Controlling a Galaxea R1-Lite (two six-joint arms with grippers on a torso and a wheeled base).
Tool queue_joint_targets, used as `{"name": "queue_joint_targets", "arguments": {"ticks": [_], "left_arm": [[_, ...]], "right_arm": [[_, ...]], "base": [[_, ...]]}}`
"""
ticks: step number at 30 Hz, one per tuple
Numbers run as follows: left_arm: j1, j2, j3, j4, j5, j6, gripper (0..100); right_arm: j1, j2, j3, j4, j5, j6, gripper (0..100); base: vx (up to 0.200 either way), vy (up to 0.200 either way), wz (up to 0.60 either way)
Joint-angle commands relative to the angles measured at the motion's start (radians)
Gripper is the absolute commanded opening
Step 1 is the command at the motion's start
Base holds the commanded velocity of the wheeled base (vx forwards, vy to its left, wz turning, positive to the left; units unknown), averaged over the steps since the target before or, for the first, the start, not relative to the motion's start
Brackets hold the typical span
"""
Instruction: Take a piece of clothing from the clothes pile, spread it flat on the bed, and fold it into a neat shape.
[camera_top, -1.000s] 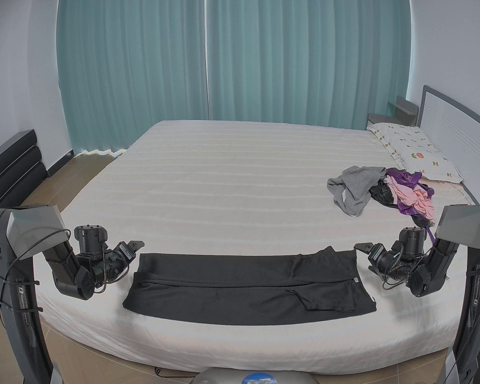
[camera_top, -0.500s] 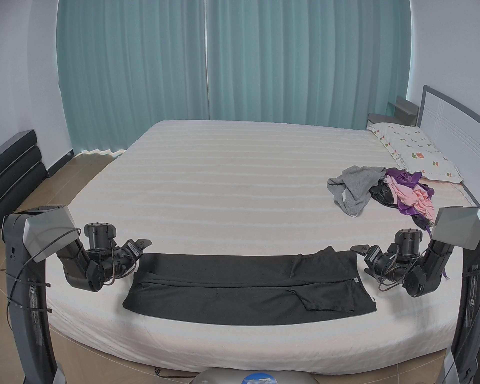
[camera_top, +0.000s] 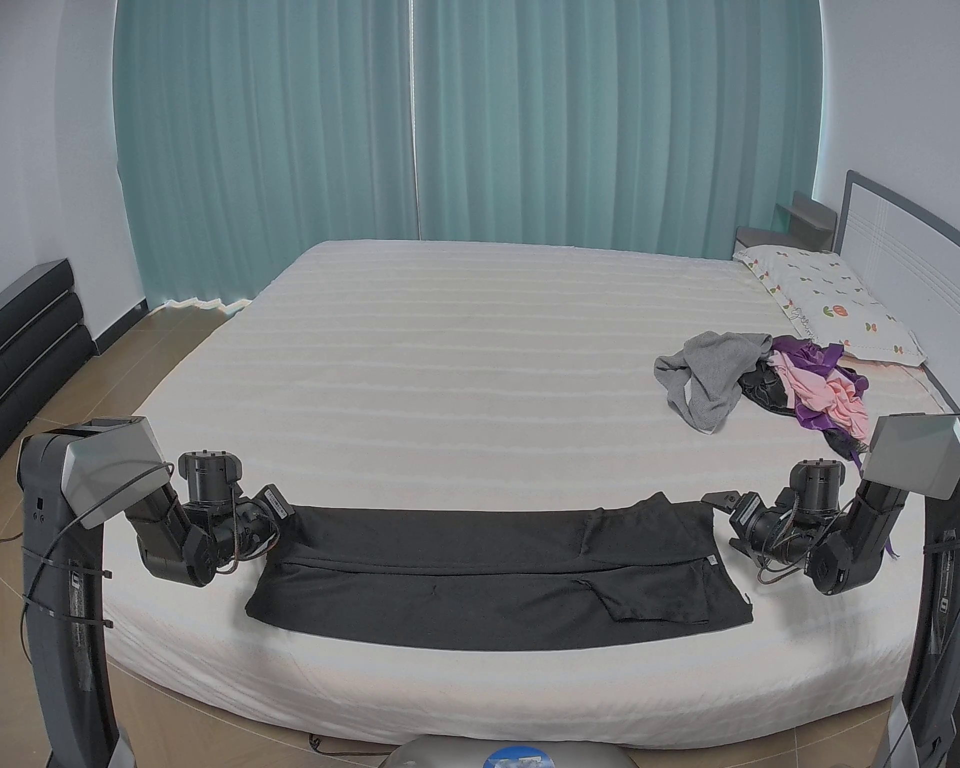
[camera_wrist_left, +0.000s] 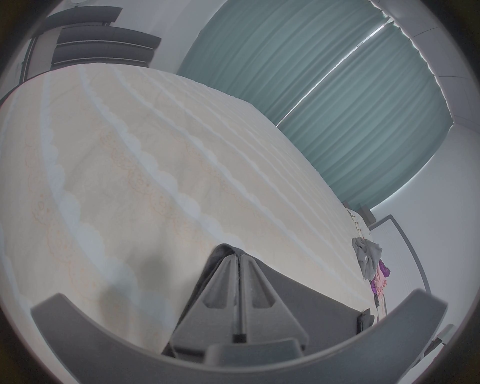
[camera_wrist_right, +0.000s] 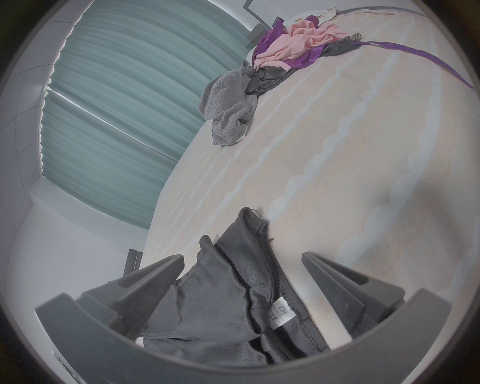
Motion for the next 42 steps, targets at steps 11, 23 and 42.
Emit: {"name": "queue_joint_targets", "arguments": {"ticks": [11,23,42], "left_arm": [[0.010,0.028,-0.046,0.001,0.052,-0.015,0],[0.008,0.031,-0.051,0.001,0.058,-0.016,100],[0.013,-0.009,-0.026,0.001,0.043,-0.145,100]], "right_arm": [[0.006,0.006,0.010,-0.013,0.000,-0.002,100],[0.008,0.011,0.012,-0.013,-0.001,-0.005,100],[-0.005,0.132,-0.263,0.087,0.020,-0.064,100]], "base": [[0.000,0.000,0.00],[0.000,0.000,0.00],[0.000,0.000,0.00]]}}
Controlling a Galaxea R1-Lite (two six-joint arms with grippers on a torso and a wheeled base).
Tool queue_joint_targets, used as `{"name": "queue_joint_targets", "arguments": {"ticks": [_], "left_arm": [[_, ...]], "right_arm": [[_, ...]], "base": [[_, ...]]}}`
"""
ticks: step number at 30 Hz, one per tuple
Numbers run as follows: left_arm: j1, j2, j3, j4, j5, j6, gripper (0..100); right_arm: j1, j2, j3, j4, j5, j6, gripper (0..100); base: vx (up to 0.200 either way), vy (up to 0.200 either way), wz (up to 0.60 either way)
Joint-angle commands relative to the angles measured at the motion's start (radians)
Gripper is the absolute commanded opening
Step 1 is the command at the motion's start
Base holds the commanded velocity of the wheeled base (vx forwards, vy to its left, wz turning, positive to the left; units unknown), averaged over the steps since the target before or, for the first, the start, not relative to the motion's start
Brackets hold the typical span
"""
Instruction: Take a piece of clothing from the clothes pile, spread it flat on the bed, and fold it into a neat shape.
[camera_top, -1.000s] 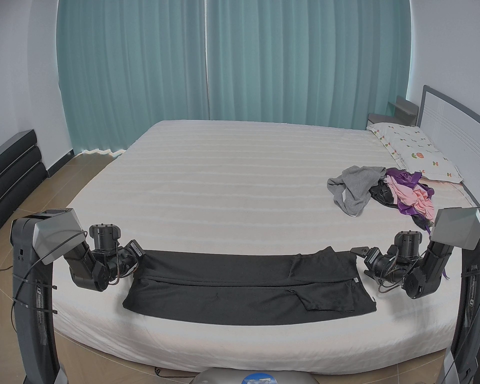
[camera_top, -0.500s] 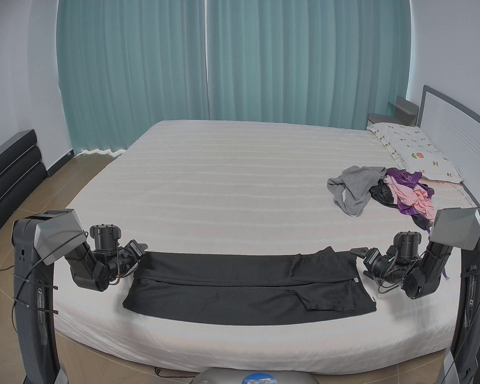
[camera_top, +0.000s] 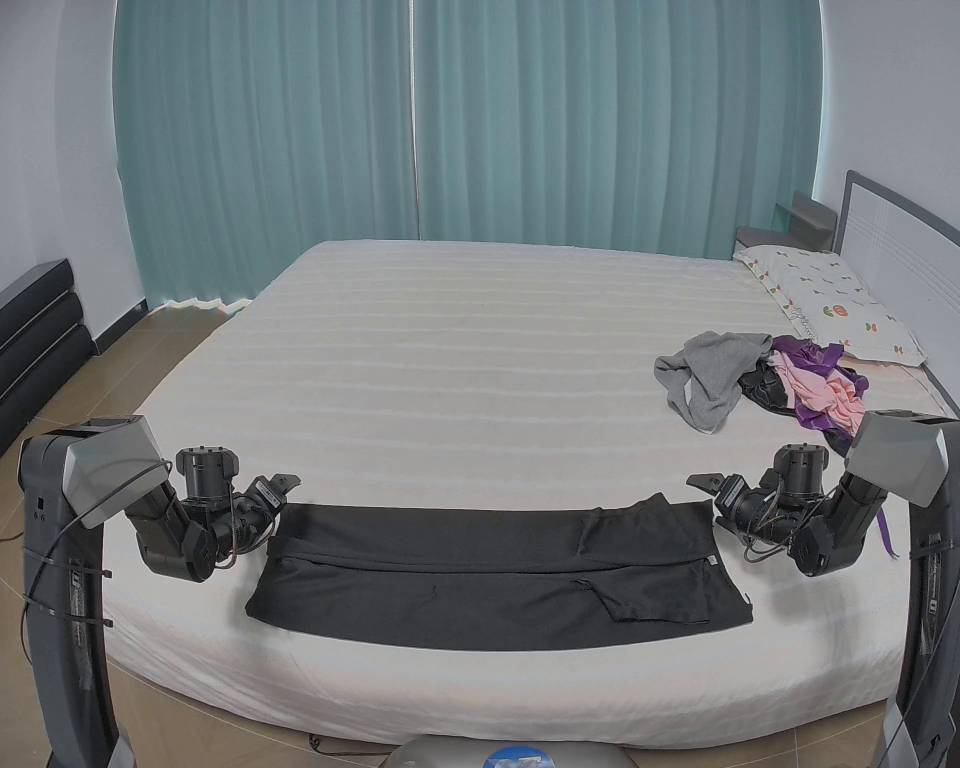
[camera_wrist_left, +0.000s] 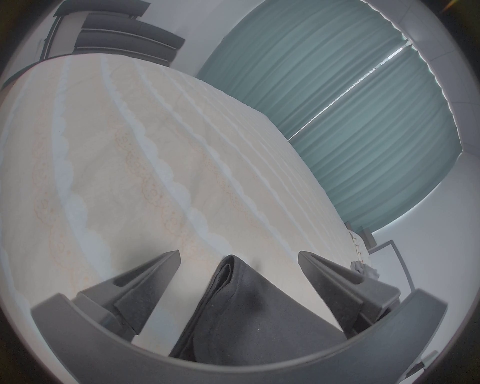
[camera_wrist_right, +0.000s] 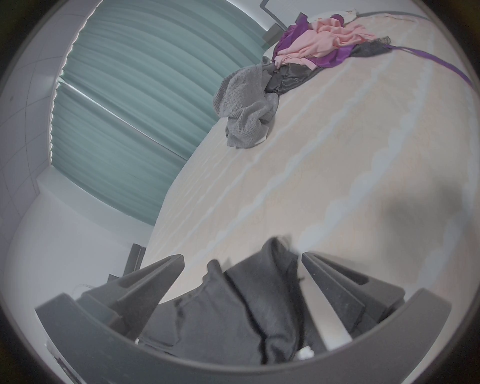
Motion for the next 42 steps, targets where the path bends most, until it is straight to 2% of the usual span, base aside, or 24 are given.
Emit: {"name": "queue_joint_targets", "arguments": {"ticks": [1,6,7,11,15,20,32,33,38,41,42], "left_arm": [[0.002,-0.020,0.008,-0.001,-0.004,-0.022,100],[0.002,-0.020,0.014,-0.002,-0.004,-0.018,100],[0.002,-0.020,0.014,-0.002,-0.004,-0.017,100],[0.002,-0.020,0.014,-0.002,-0.004,-0.015,100],[0.001,-0.019,0.016,-0.002,-0.003,-0.014,100],[-0.004,-0.008,0.017,-0.004,0.000,0.035,100],[-0.004,-0.010,0.017,-0.004,0.000,0.037,100],[-0.004,-0.010,0.017,-0.004,0.000,0.035,100],[0.001,-0.019,0.034,-0.004,0.000,0.031,100],[0.007,-0.034,0.062,-0.004,-0.004,0.029,100],[0.016,-0.060,0.089,-0.004,-0.013,0.029,100]], "right_arm": [[-0.017,0.073,-0.091,0.038,0.001,-0.046,100],[-0.009,0.087,-0.093,0.045,0.002,-0.096,100],[-0.009,0.088,-0.090,0.044,0.004,-0.112,0],[-0.011,0.099,-0.090,0.036,0.001,-0.135,0],[-0.015,0.097,-0.094,0.032,-0.001,-0.122,0],[-0.026,0.093,-0.093,0.025,-0.001,-0.110,0],[-0.028,0.093,-0.096,0.025,-0.001,-0.105,0],[-0.028,0.091,-0.093,0.025,0.001,-0.105,100],[-0.034,0.077,-0.087,0.022,0.001,-0.076,100],[-0.047,0.059,-0.079,0.007,0.002,-0.030,100],[-0.066,0.039,-0.061,-0.008,0.007,0.010,100]], "base": [[0.000,0.000,0.00],[0.000,0.000,0.00],[0.000,0.000,0.00],[0.000,0.000,0.00],[0.000,0.000,0.00],[0.000,0.000,0.00],[0.000,0.000,0.00],[0.000,0.000,0.00],[0.000,0.000,0.00],[0.000,0.000,0.00],[0.000,0.000,0.00]]}}
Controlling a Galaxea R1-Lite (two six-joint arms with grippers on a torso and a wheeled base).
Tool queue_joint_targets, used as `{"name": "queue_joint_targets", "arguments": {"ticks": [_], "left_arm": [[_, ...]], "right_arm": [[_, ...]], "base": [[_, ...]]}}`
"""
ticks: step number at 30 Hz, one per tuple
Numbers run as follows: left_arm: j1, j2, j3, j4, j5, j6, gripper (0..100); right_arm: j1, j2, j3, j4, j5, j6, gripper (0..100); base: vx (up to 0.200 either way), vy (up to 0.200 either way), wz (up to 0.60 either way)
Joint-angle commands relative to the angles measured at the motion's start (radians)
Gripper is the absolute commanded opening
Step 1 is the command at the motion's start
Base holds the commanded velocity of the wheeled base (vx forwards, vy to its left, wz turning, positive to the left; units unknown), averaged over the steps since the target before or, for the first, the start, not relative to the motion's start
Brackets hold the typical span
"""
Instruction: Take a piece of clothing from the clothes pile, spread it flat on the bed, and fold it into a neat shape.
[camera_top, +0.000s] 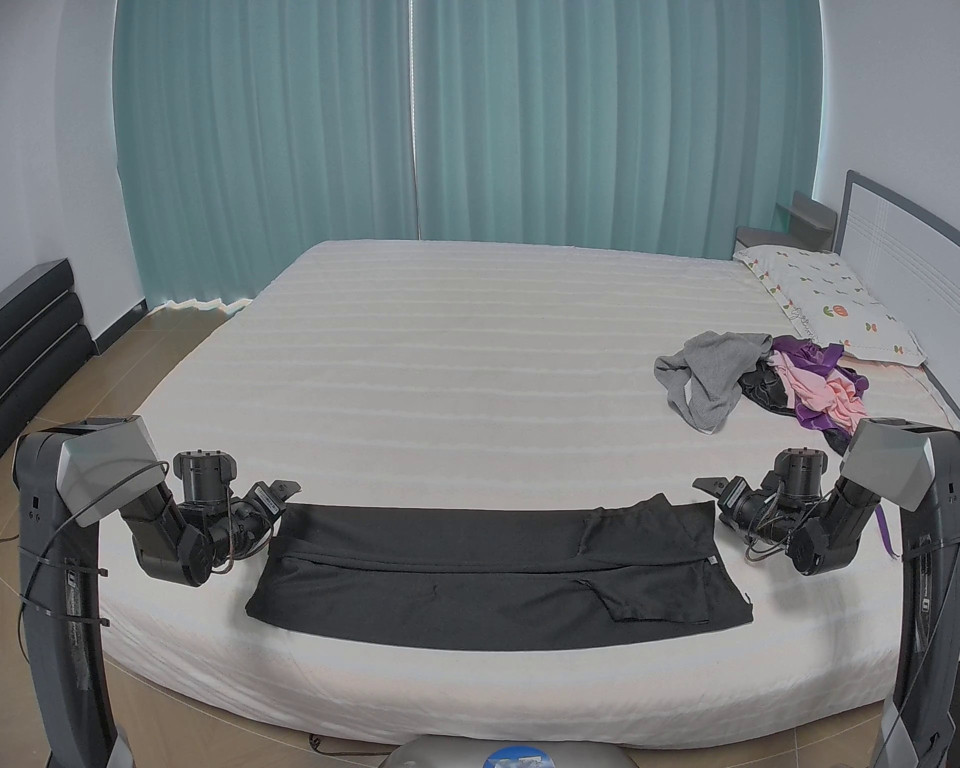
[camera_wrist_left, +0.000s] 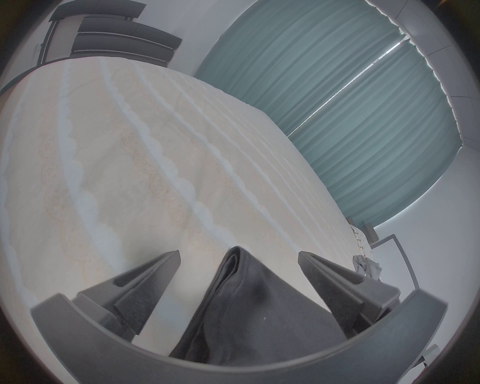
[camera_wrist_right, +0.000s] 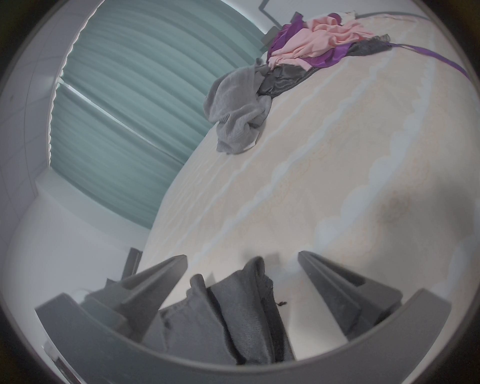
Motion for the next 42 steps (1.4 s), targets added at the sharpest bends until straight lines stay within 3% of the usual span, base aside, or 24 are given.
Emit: {"name": "queue_joint_targets", "arguments": {"ticks": [1,6,14,25,28,38,42], "left_arm": [[0.014,-0.048,0.053,0.001,-0.019,-0.002,100],[0.011,-0.074,0.081,0.001,-0.053,-0.002,100],[0.009,-0.076,0.101,-0.031,-0.067,0.014,100],[0.026,-0.065,0.096,-0.028,-0.294,0.239,100],[0.026,-0.021,0.043,-0.012,-0.297,0.333,100],[0.029,-0.012,-0.006,0.067,-0.269,0.394,100],[0.029,0.004,-0.022,0.065,-0.214,0.446,100]], "right_arm": [[-0.037,-0.047,0.031,-0.021,0.006,0.051,100],[-0.052,-0.073,0.066,-0.032,0.011,0.103,100],[-0.045,-0.052,0.095,-0.107,0.006,0.101,100],[-0.039,-0.050,0.100,-0.107,0.006,0.095,100],[-0.037,-0.041,0.099,-0.107,0.006,0.080,100],[-0.032,-0.035,0.097,-0.107,0.005,0.058,100],[-0.031,-0.035,0.099,-0.107,0.005,0.058,100]], "base": [[0.000,0.000,0.00],[-0.160,0.000,0.00],[-0.050,0.000,0.00],[0.000,0.000,0.00],[0.000,0.000,0.00],[0.000,0.000,0.00],[0.000,0.000,0.00]]}}
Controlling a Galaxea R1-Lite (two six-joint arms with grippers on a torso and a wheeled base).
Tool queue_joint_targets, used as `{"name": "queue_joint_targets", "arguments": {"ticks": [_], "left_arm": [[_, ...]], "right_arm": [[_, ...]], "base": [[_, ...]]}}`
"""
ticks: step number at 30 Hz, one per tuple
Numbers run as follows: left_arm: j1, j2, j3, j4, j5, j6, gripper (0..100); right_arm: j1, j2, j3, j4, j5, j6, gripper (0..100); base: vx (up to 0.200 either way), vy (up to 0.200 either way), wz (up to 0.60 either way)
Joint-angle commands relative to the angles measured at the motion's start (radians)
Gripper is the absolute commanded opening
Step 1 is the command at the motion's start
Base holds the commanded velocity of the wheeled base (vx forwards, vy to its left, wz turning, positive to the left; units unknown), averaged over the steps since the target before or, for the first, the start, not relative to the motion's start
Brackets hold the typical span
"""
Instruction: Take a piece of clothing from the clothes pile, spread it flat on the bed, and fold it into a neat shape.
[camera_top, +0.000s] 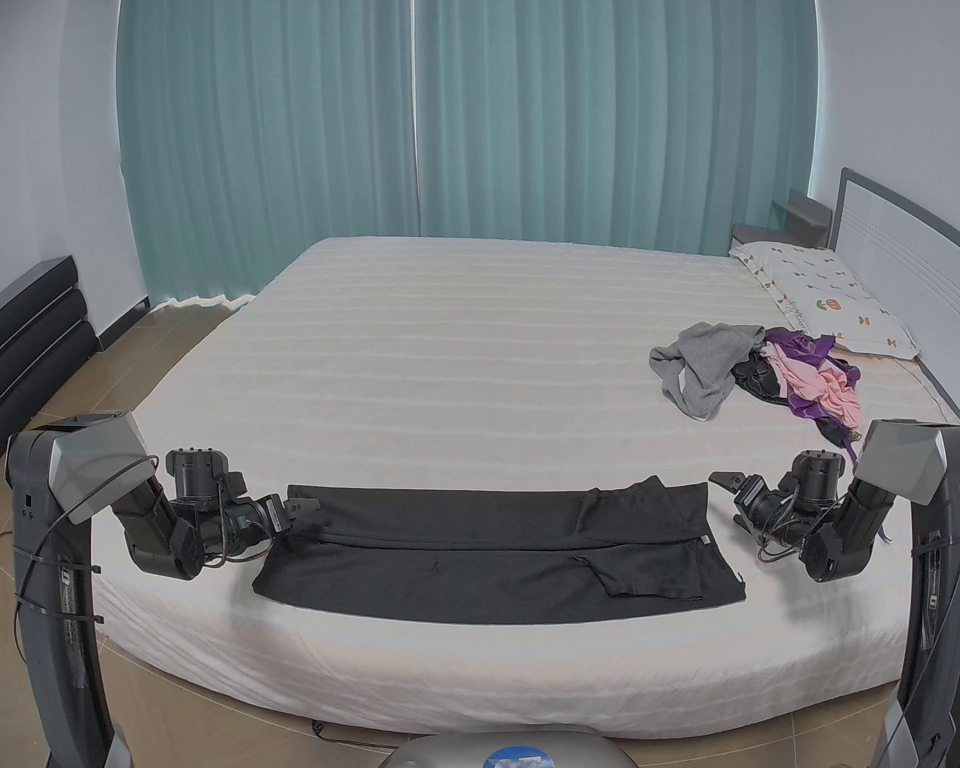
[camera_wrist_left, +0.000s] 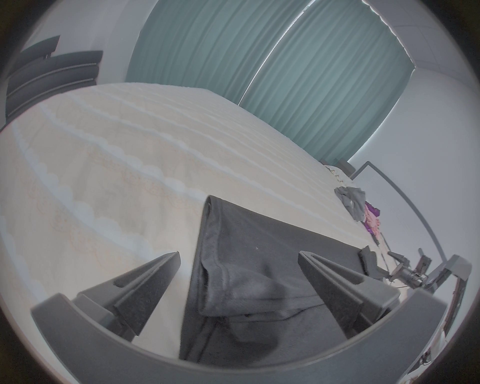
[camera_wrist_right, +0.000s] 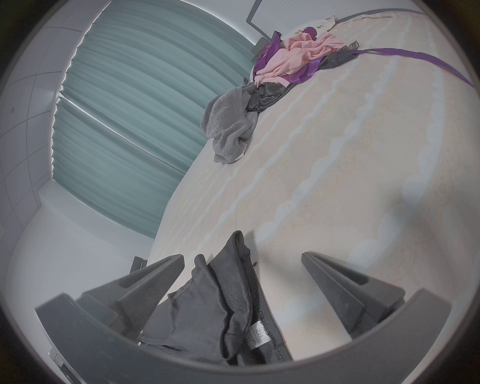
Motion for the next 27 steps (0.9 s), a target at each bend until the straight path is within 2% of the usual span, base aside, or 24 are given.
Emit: {"name": "queue_joint_targets", "arguments": {"ticks": [1,3,27], "left_arm": [[0.001,0.020,-0.013,-0.002,0.027,0.019,100],[-0.004,0.030,-0.020,-0.002,0.048,0.026,100],[-0.033,-0.024,0.060,-0.054,0.051,0.053,100]], "right_arm": [[0.001,0.003,0.001,0.000,0.000,0.000,100],[0.003,0.008,0.000,0.000,-0.003,-0.003,100],[0.003,0.015,0.001,0.000,-0.004,-0.032,100]], "base": [[0.000,0.000,0.00],[0.000,0.000,0.00],[0.000,0.000,0.00]]}}
